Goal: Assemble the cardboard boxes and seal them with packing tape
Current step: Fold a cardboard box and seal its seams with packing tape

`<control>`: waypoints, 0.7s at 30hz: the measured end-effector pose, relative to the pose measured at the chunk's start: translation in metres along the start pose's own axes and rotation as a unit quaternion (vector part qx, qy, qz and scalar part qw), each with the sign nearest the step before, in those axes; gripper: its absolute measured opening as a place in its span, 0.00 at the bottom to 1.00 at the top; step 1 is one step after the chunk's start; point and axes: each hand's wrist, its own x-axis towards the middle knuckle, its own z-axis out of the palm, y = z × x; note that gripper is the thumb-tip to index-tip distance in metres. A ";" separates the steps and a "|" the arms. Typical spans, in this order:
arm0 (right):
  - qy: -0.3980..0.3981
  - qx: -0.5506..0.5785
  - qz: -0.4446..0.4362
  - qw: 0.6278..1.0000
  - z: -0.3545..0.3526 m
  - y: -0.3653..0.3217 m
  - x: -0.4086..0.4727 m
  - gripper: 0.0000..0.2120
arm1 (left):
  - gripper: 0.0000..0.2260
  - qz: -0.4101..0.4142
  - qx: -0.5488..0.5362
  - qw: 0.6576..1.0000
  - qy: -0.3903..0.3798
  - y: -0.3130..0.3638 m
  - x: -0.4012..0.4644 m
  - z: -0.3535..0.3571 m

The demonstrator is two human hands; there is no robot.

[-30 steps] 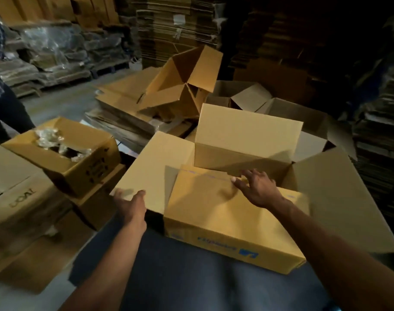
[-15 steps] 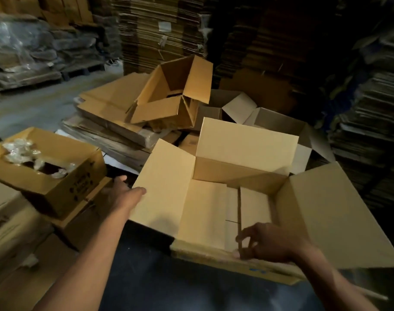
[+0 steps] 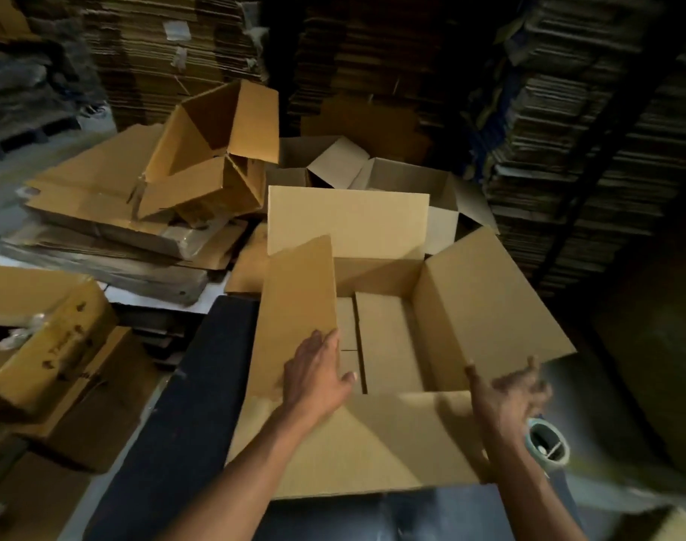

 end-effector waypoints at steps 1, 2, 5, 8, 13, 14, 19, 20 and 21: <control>-0.001 0.068 0.048 0.997 -0.006 -0.003 0.005 0.56 | 0.39 -0.007 0.019 1.000 -0.015 -0.001 0.000 0.011; -0.011 0.130 0.084 0.988 -0.010 -0.007 0.008 0.58 | 0.39 -0.010 0.036 0.999 -0.018 -0.004 -0.001 0.021; -0.028 0.241 0.110 0.964 -0.017 -0.011 0.010 0.55 | 0.38 0.002 0.059 0.998 -0.030 -0.008 -0.008 0.044; -0.067 0.237 0.041 0.968 -0.019 -0.003 0.006 0.40 | 0.36 0.001 0.047 0.997 -0.057 -0.012 -0.012 0.052; -0.302 -0.158 -0.240 0.909 -0.011 0.027 0.009 0.33 | 0.31 0.006 0.077 0.993 -0.093 -0.015 -0.013 0.055; -0.346 -0.249 -0.274 0.862 -0.011 0.032 0.011 0.41 | 0.31 0.006 0.089 0.991 -0.102 -0.015 -0.013 0.055; -0.498 -0.508 -0.331 0.620 -0.020 0.045 0.003 0.75 | 0.33 -0.001 0.153 0.978 -0.140 -0.019 -0.008 0.056; -0.495 -0.528 -0.336 0.603 -0.019 0.048 0.003 0.78 | 0.33 -0.001 0.164 0.975 -0.148 -0.020 -0.007 0.057; -0.485 -0.548 -0.338 0.592 -0.018 0.051 0.003 0.80 | 0.33 -0.003 0.170 0.973 -0.155 -0.020 -0.006 0.059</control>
